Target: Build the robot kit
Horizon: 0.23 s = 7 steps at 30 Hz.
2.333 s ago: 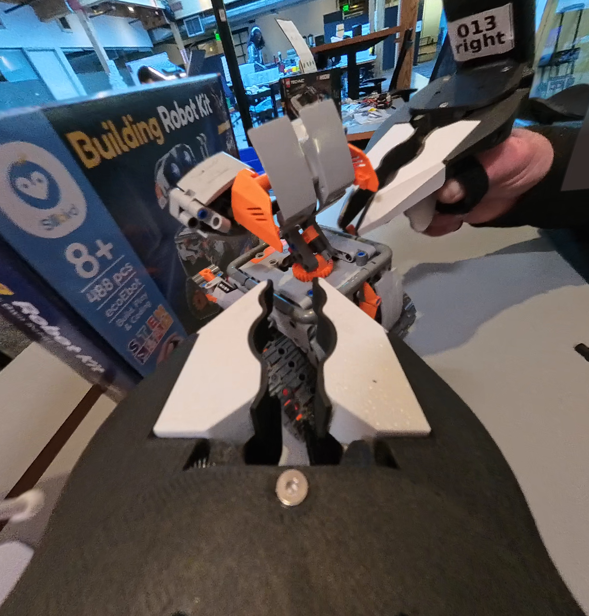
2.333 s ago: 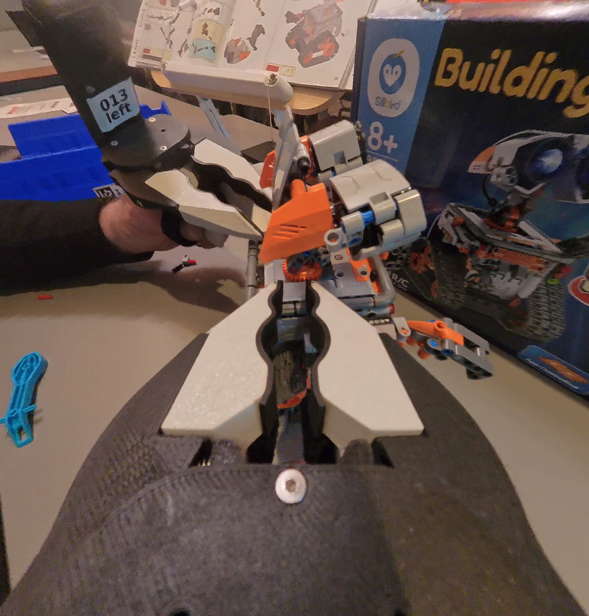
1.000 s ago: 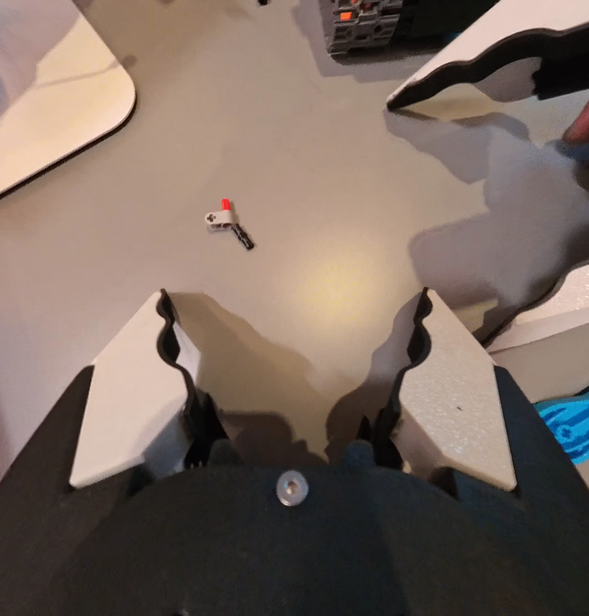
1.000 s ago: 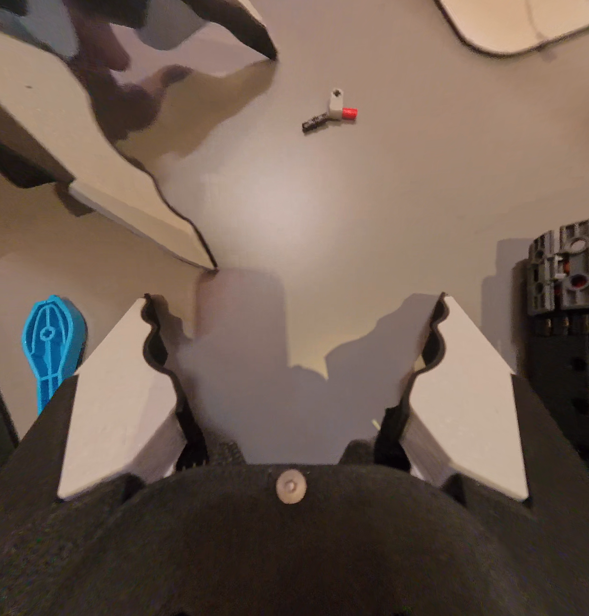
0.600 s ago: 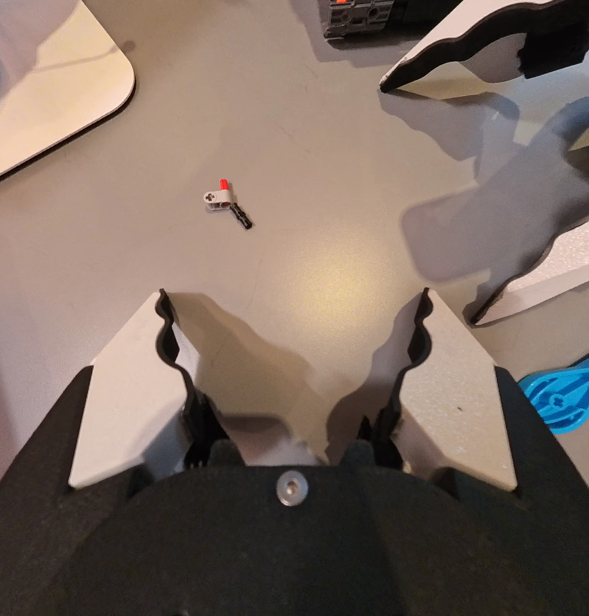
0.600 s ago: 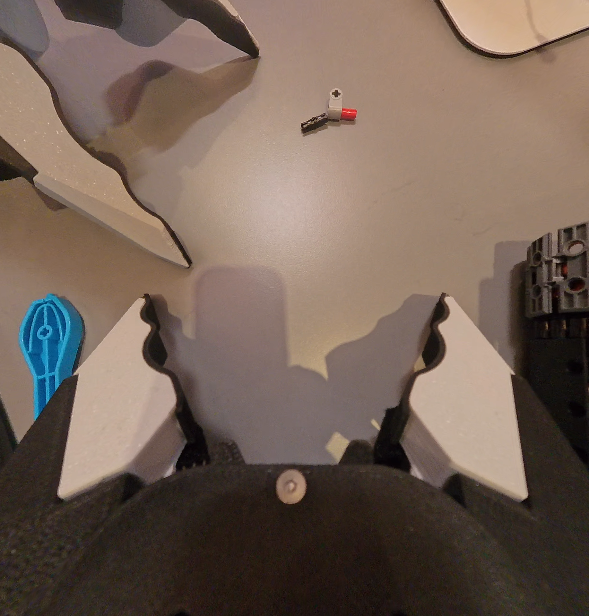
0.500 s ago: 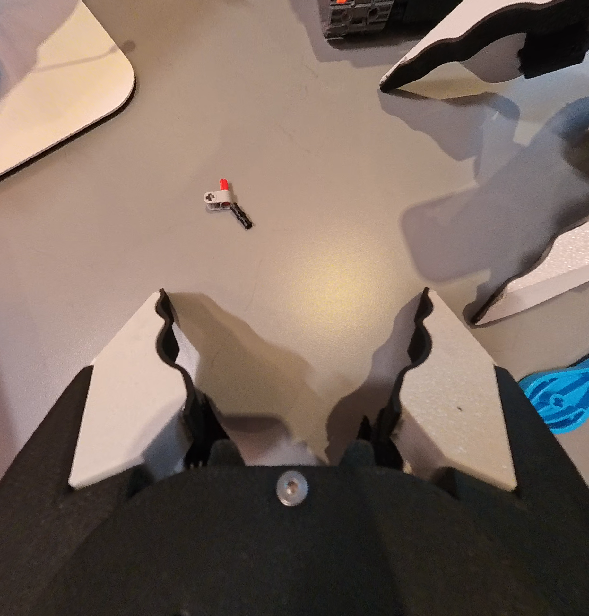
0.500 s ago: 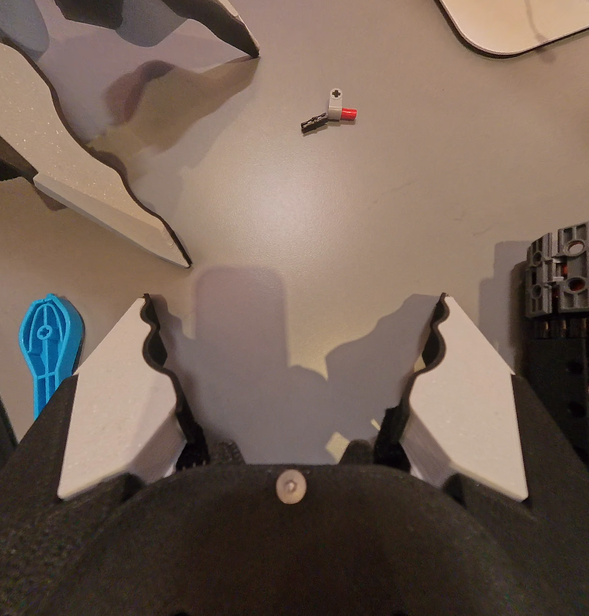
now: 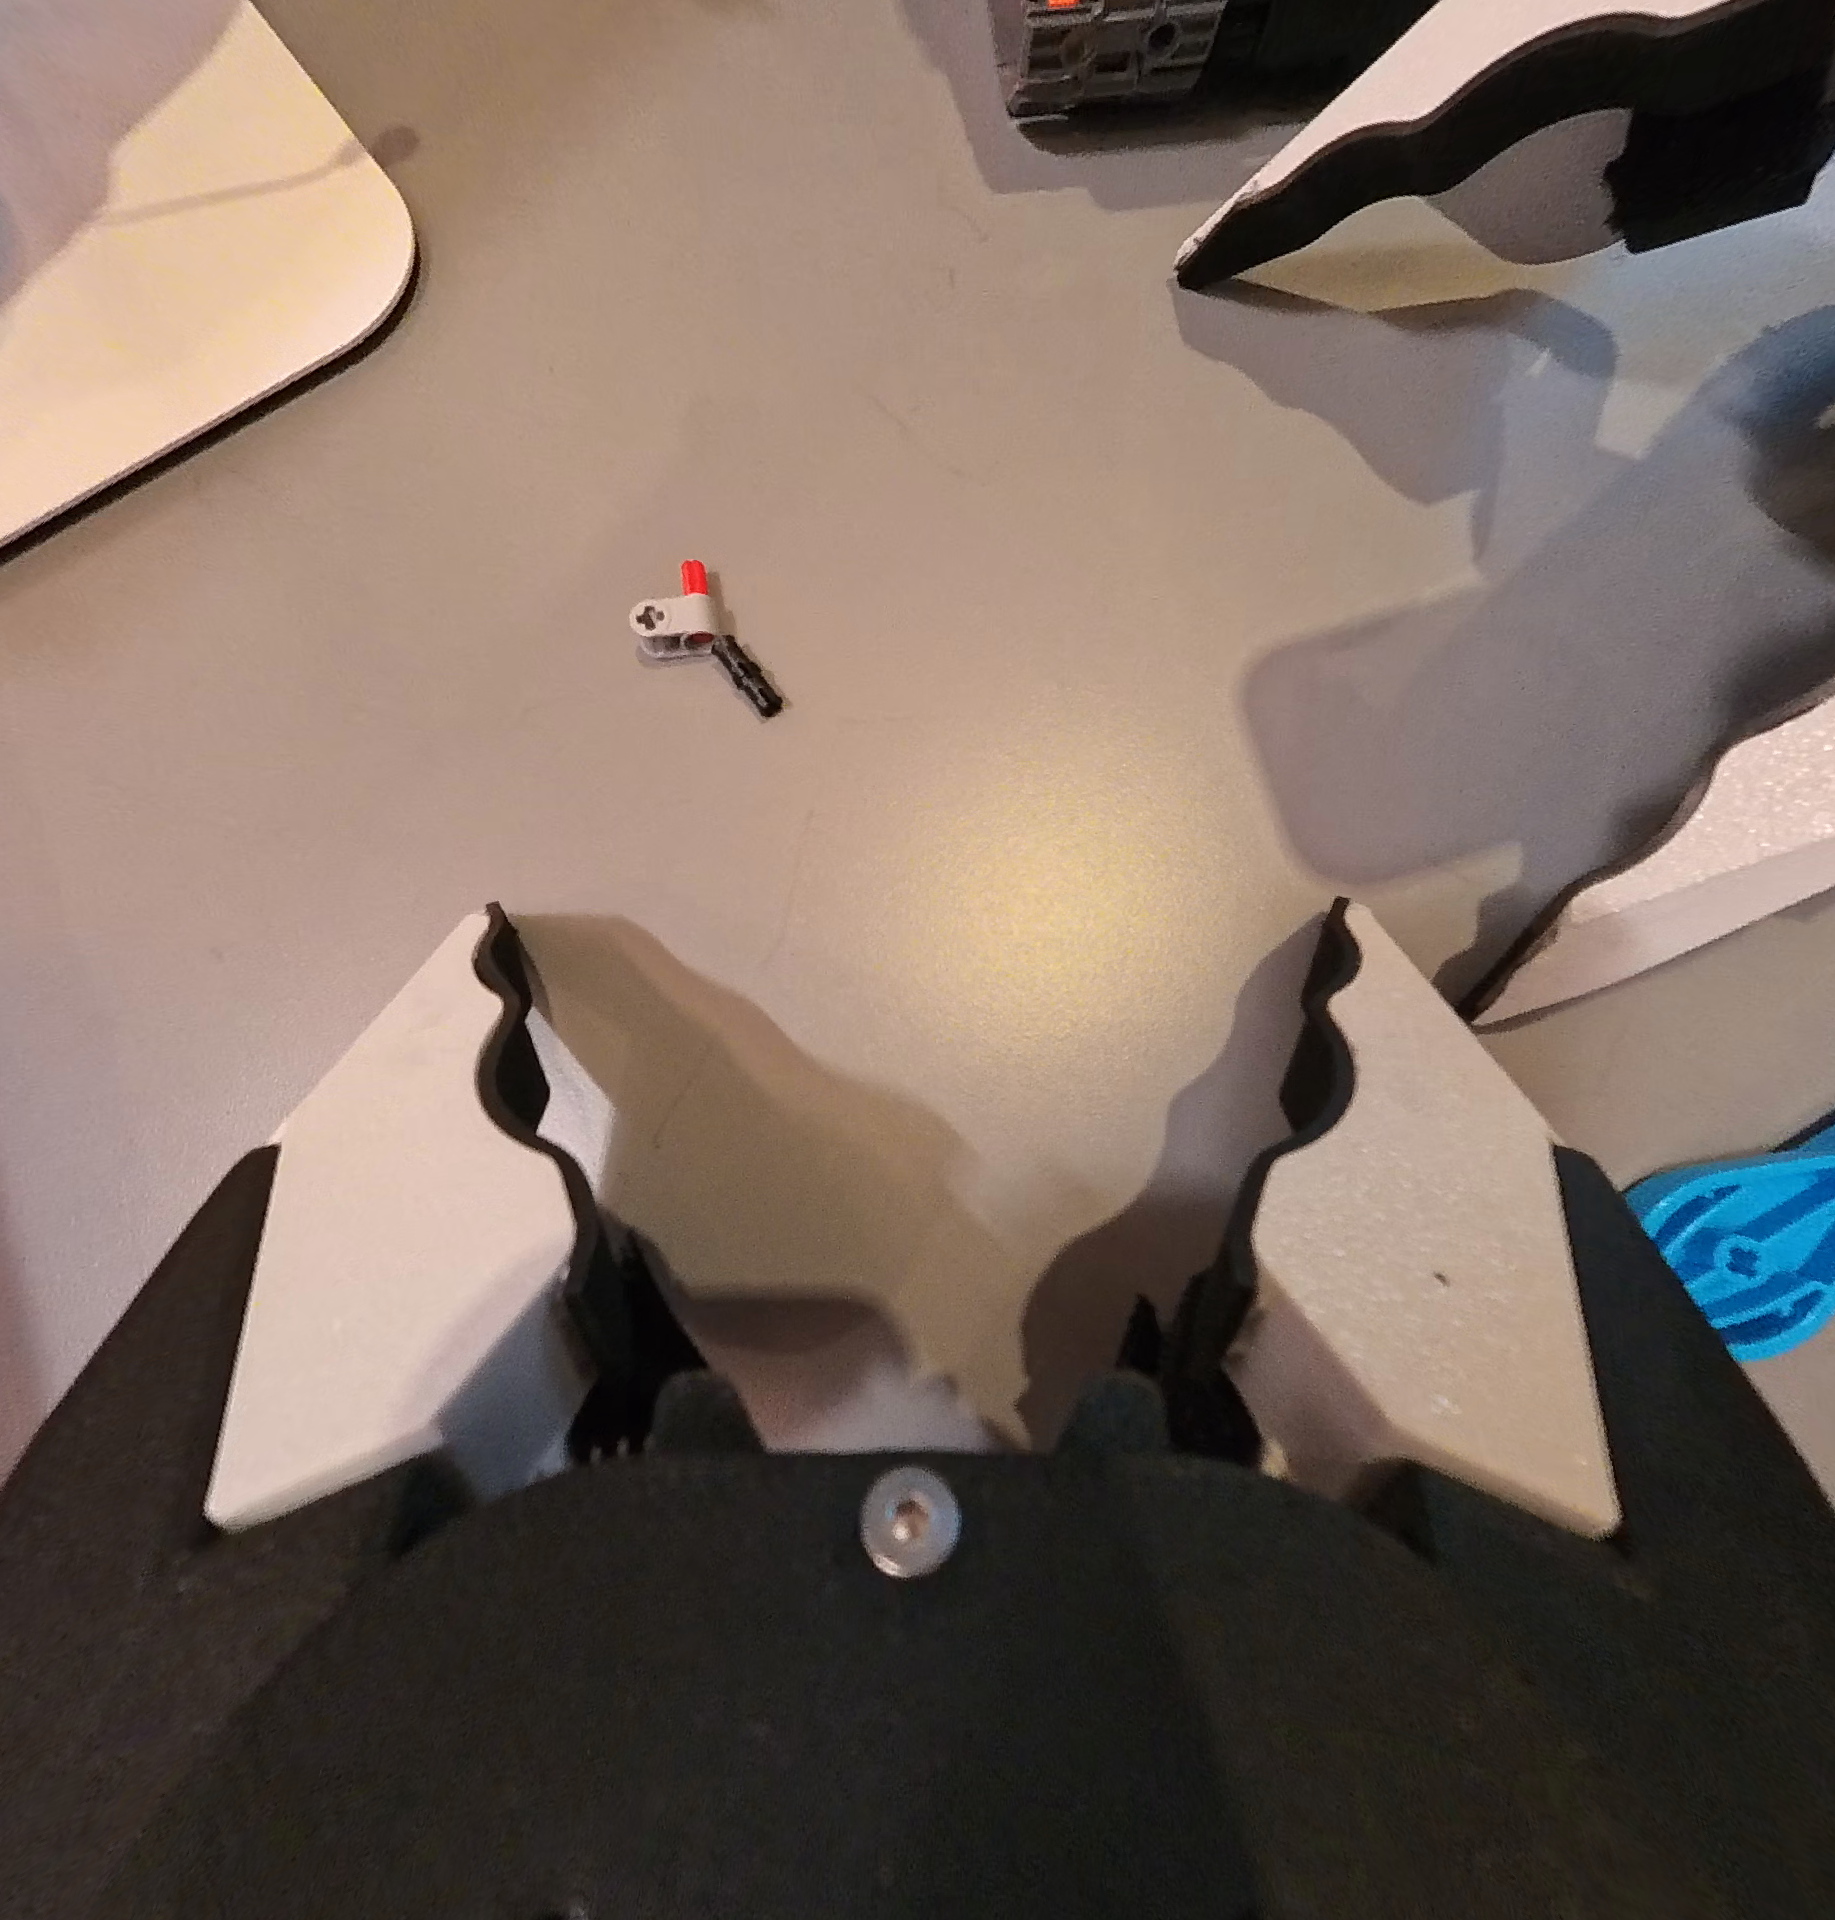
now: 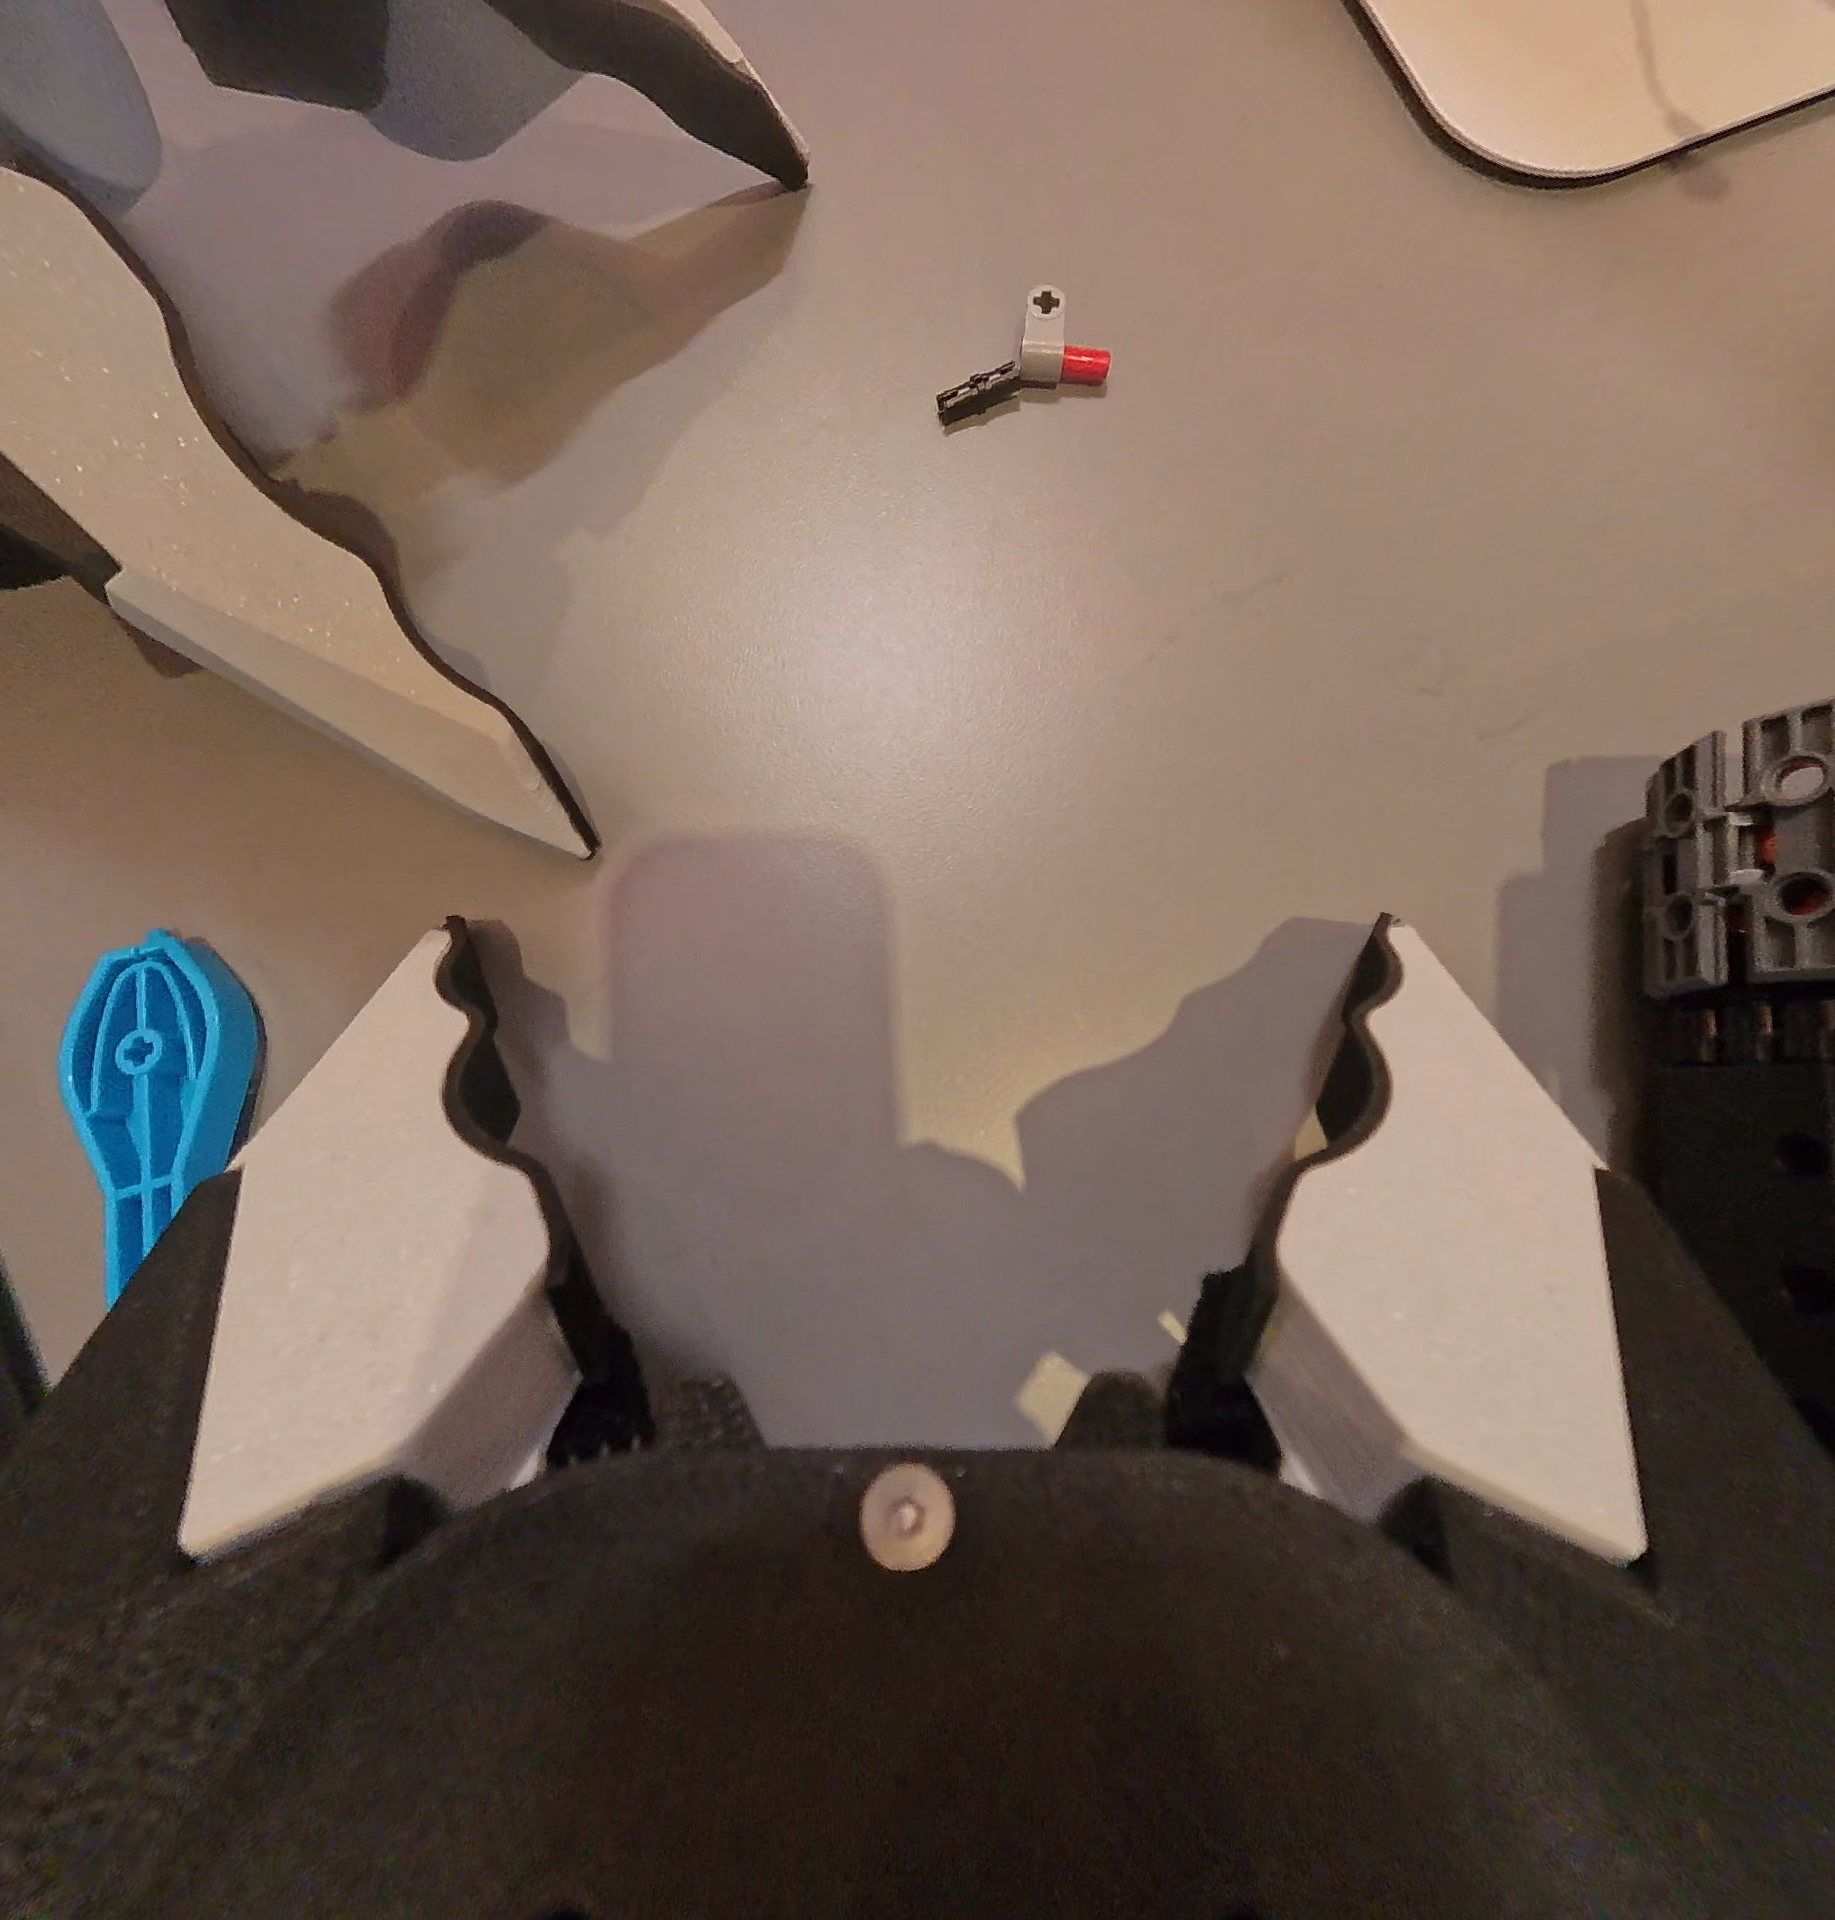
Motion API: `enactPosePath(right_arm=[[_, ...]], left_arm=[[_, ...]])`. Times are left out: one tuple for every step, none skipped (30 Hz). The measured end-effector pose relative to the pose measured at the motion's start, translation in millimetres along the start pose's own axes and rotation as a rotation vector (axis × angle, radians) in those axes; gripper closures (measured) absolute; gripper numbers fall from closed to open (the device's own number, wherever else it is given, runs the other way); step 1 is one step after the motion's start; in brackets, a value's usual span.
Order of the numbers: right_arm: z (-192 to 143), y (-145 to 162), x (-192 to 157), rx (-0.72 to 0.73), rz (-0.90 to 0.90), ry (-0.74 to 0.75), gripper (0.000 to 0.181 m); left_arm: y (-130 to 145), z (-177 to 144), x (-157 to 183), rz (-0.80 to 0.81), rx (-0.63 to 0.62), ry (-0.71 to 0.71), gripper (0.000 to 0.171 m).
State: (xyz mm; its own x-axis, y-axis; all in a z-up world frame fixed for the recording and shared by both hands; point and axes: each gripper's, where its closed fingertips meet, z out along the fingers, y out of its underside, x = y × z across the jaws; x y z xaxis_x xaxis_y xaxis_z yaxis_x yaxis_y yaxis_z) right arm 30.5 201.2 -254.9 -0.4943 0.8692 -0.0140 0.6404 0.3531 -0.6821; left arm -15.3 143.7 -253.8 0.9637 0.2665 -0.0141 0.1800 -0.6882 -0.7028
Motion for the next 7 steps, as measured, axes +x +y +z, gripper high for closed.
enactPosePath(right_arm=[[0.0,0.0,-0.1,0.0,0.0,-0.001,0.025],[0.2,-0.1,-0.3,0.0,-0.001,-0.002,0.025],[0.3,-0.1,-0.4,0.001,-0.001,-0.001,0.025],[0.5,-0.1,-0.4,0.001,0.0,-0.002,0.024],[0.7,-0.2,-0.4,0.001,0.0,-0.002,0.024],[0.8,-0.1,-0.6,0.001,0.0,-0.002,0.024],[1.1,-0.2,-0.5,0.001,0.0,-0.002,0.024]], left_arm=[[0.0,0.2,0.0,-0.002,0.0,0.001,0.027],[0.0,0.2,0.0,-0.001,0.0,0.001,0.027],[0.1,0.3,0.0,-0.002,-0.001,0.001,0.027],[0.0,0.8,0.1,-0.002,-0.003,0.002,0.025],[0.0,1.3,0.2,-0.001,-0.005,0.003,0.024],[0.2,2.0,0.6,0.001,-0.008,0.004,0.021],[0.3,2.9,1.1,0.004,-0.012,0.007,0.018]])
